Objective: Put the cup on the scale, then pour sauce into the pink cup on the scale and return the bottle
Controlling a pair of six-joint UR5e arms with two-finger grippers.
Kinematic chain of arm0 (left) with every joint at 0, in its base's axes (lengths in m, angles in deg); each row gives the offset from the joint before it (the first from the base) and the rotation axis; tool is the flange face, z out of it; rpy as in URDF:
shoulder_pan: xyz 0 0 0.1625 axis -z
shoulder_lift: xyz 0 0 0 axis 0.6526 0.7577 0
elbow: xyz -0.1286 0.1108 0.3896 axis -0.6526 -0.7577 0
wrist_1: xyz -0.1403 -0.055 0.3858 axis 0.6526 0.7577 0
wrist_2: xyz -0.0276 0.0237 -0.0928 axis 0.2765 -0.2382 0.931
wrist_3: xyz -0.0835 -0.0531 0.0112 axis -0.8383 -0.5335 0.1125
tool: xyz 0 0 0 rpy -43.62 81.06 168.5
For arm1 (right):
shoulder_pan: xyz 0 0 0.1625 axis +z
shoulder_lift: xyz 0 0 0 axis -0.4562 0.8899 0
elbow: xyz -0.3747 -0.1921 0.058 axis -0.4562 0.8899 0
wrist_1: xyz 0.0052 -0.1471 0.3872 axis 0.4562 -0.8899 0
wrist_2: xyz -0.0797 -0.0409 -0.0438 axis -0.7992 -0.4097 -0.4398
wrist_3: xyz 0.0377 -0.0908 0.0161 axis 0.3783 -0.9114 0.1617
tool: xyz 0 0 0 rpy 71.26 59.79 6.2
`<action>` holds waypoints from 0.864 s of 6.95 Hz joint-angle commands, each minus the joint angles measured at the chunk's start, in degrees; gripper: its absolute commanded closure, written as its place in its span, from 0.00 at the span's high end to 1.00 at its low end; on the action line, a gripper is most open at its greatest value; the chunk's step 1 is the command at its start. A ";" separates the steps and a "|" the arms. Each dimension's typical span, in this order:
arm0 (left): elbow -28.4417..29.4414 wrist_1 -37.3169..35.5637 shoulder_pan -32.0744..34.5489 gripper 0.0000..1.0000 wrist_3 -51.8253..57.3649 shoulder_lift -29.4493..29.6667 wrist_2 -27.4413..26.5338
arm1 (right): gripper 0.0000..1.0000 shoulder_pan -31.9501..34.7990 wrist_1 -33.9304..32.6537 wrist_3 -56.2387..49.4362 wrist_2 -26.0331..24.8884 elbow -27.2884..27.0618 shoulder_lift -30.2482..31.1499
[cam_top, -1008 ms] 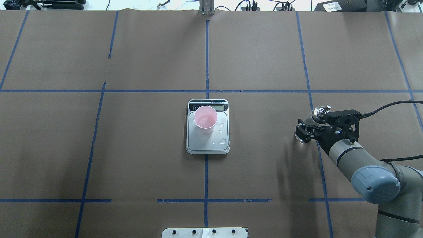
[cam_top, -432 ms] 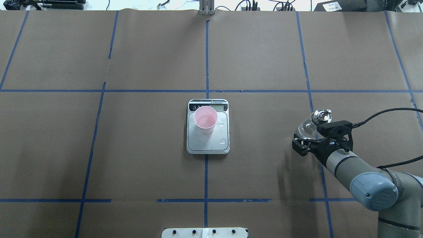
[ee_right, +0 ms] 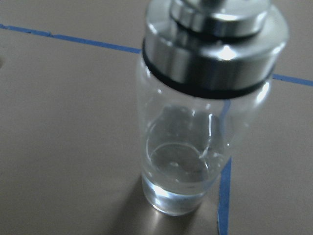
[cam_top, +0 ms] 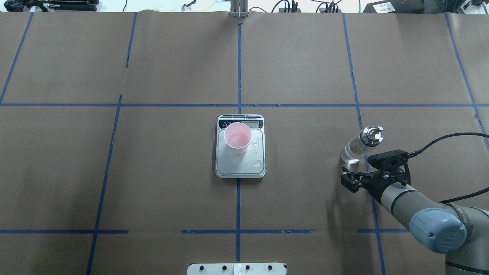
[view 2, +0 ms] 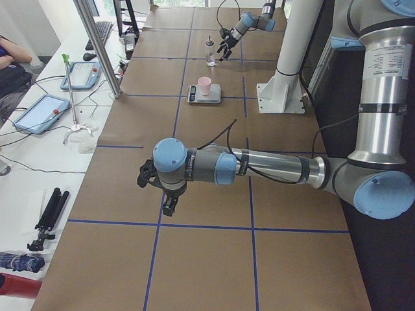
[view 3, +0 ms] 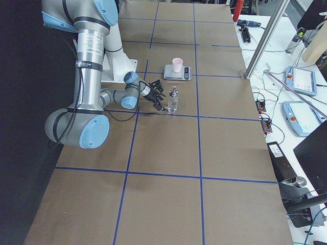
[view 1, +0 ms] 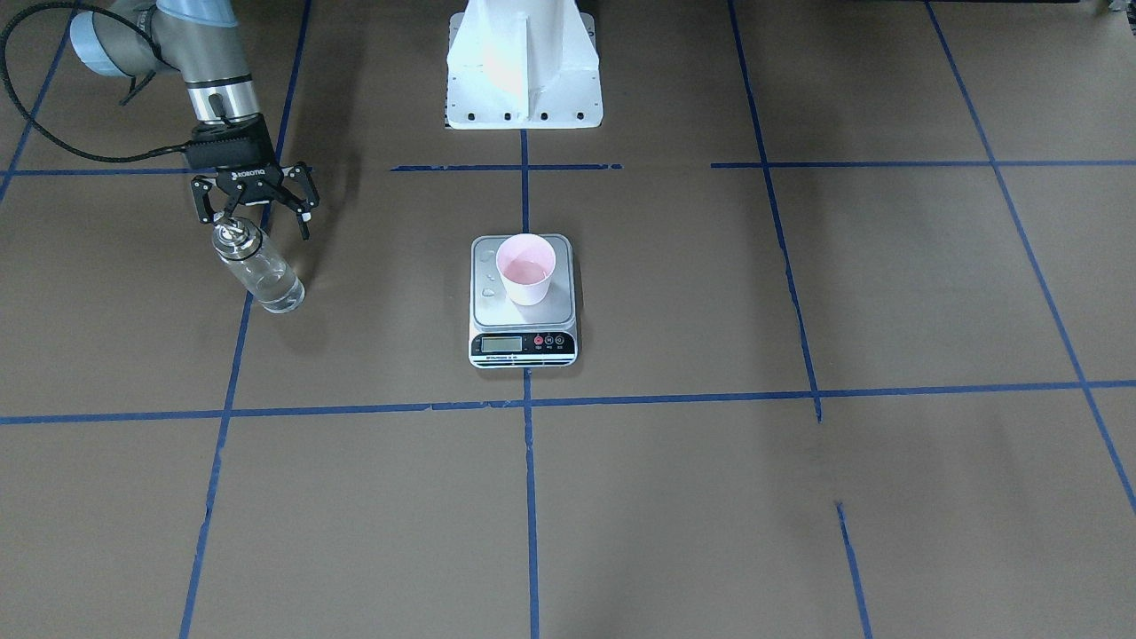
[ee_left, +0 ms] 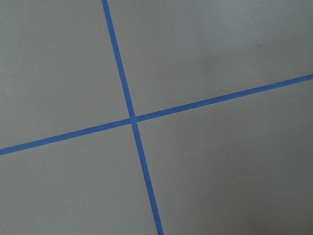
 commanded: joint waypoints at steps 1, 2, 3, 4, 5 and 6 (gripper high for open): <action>0.00 0.00 0.00 1.00 0.00 -0.04 0.00 | 1.00 0.22 -0.02 -0.93 3.93 -4.72 4.32; 0.00 0.00 0.00 1.00 0.00 -0.04 0.00 | 1.00 3.19 -0.02 -4.33 8.05 -4.47 5.64; 0.00 0.00 0.00 1.00 0.00 -0.04 0.00 | 1.00 8.78 -0.02 -11.50 14.53 -3.94 6.08; 0.00 0.00 0.00 1.00 0.00 -0.04 0.00 | 1.00 15.28 0.06 -17.93 20.07 -3.76 7.65; 0.00 0.00 0.00 1.00 0.00 -0.04 0.00 | 1.00 24.39 -0.11 -26.26 29.27 -2.63 7.50; 0.00 0.00 0.00 1.00 0.00 -0.04 0.00 | 1.00 35.88 -0.20 -34.95 40.67 1.29 7.06</action>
